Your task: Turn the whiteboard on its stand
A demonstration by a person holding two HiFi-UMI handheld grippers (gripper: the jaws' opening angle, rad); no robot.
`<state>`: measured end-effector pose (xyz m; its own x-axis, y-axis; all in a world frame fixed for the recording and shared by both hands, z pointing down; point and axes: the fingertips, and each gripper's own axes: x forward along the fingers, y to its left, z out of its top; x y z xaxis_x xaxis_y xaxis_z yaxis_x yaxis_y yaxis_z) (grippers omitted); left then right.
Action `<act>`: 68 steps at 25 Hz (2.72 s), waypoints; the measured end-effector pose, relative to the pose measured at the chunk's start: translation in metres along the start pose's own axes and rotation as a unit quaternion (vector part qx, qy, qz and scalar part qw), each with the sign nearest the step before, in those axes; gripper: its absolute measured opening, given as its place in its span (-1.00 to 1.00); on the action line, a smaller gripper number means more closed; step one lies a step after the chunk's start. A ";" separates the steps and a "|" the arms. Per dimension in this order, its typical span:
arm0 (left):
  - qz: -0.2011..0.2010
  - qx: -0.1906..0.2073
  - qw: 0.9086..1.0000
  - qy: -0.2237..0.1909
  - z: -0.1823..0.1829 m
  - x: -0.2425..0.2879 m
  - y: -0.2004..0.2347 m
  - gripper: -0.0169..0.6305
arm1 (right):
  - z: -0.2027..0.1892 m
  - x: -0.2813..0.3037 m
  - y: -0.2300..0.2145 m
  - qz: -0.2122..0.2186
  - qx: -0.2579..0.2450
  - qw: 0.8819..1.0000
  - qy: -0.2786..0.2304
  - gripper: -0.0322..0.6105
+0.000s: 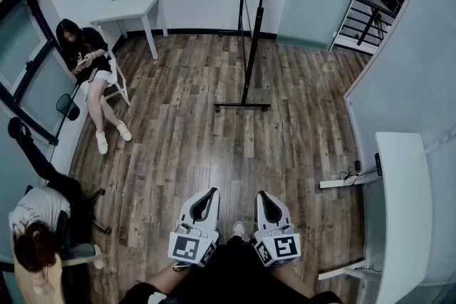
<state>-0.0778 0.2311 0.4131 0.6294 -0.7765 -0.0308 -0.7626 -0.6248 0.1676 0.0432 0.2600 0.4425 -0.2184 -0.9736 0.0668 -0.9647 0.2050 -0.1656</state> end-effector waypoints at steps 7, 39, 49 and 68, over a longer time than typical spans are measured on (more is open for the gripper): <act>0.001 -0.004 1.000 0.001 -0.003 0.006 0.000 -0.90 | 0.000 0.005 -0.003 0.002 0.001 1.000 0.000 -0.85; 0.052 -0.004 0.999 0.011 -0.030 0.076 -0.041 -0.90 | 0.007 0.025 -0.092 0.042 0.003 0.999 -0.008 -0.86; 0.053 -0.004 0.998 0.014 -0.046 0.128 -0.016 -0.90 | 0.008 0.080 -0.119 0.050 0.002 0.999 -0.015 -0.86; 0.010 -0.015 0.999 0.035 -0.029 0.326 0.115 -0.90 | 0.030 0.288 -0.174 0.010 0.000 1.000 0.005 -0.86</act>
<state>0.0439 -0.0912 0.4510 0.6243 -0.7801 0.0410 -0.7706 -0.6064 0.1961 0.1522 -0.0586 0.4614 -0.2385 -0.9684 0.0734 -0.9603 0.2239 -0.1664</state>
